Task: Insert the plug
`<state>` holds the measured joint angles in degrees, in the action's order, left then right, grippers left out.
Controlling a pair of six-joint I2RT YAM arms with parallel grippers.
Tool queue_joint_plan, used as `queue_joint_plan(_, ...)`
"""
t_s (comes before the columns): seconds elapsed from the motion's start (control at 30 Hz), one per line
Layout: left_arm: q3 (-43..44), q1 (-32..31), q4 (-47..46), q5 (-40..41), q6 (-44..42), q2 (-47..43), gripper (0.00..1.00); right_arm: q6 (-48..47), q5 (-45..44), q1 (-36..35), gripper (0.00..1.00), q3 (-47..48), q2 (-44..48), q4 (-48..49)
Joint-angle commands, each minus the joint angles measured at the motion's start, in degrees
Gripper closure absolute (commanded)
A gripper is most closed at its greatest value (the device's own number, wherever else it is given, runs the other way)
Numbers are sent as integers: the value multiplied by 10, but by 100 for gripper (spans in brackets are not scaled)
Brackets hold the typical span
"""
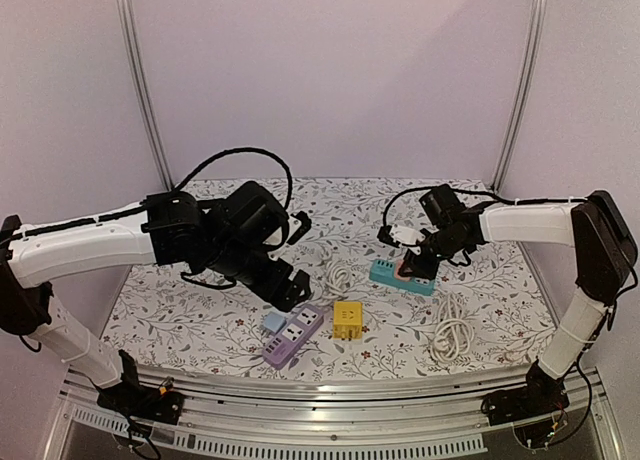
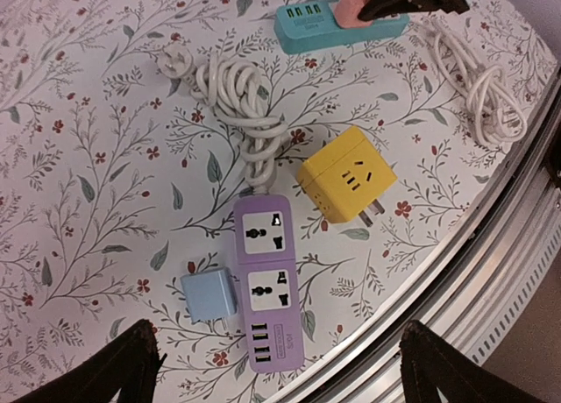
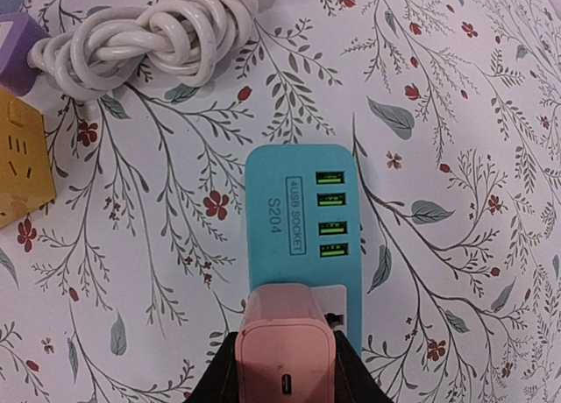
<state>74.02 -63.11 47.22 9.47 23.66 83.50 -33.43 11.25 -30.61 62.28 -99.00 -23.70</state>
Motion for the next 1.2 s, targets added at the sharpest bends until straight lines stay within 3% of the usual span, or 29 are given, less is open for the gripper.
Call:
queue_joint_plan(0.0,1,8,3,5,14,-9,4,14,-25,3,100,-7,-54,-20)
queue_joint_plan(0.33,-24,35,10,18,46,-27,5,55,-50,2,100,39,-106,-87)
queue_joint_plan(0.67,-77,68,2,21,104,-23,5,108,-102,-15,99,27,-113,-109)
queue_joint_plan(0.97,-104,85,-3,18,107,-2,6,121,-102,-17,86,5,-72,-83)
queue_joint_plan(1.17,-102,89,-11,11,101,7,7,122,-105,-17,72,31,-43,-83)
